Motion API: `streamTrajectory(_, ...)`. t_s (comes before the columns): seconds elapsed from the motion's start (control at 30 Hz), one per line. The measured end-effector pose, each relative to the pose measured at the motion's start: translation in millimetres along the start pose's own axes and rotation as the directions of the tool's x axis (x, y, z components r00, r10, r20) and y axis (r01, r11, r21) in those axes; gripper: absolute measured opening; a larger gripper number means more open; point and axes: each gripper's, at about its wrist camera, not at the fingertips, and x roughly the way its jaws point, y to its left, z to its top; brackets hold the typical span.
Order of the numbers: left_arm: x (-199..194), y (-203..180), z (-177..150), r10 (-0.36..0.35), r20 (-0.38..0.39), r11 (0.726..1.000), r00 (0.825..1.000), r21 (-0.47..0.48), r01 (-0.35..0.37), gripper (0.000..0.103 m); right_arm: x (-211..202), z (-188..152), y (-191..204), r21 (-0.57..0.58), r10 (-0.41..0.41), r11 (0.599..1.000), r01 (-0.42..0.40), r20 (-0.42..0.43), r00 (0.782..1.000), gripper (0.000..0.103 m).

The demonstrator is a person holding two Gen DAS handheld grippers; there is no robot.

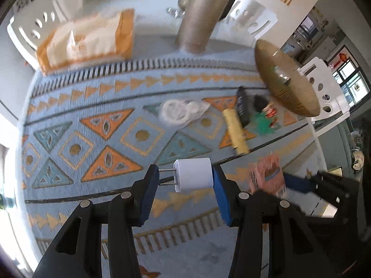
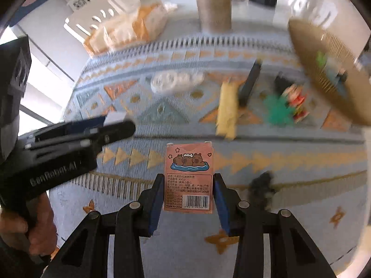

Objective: Organize rigid objects
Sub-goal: 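Carry the charger and pink box over the brown bowl and open both grippers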

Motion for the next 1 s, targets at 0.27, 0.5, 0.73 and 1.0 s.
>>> streamTrajectory(0.27,-40.5,-59.5,28.5,0.031,0.107,1.000,0.994,-0.003,-0.031,0.044,-59.9,28.9,-38.7,-0.008,0.048,0.999,-0.047,0.152,0.987,0.040)
streamTrajectory(0.5,-44.6,-127.8,51.8,0.002,0.161,1.000,0.987,0.021,-0.006,0.044,-110.9,23.7,-103.0,0.014,0.030,0.999,-0.035,0.232,0.972,0.040)
streamTrajectory(0.73,-27.8,-187.0,65.2,-0.011,0.156,0.997,0.988,0.079,-0.002,0.044,-143.3,31.8,-188.6,0.117,-0.066,0.993,0.032,0.304,0.950,0.040)
streamTrajectory(1.0,-0.1,-229.4,89.5,-0.024,0.156,0.994,0.988,0.108,0.007,0.044,-134.0,39.4,-238.2,0.166,-0.106,0.984,0.064,0.263,0.959,0.040)
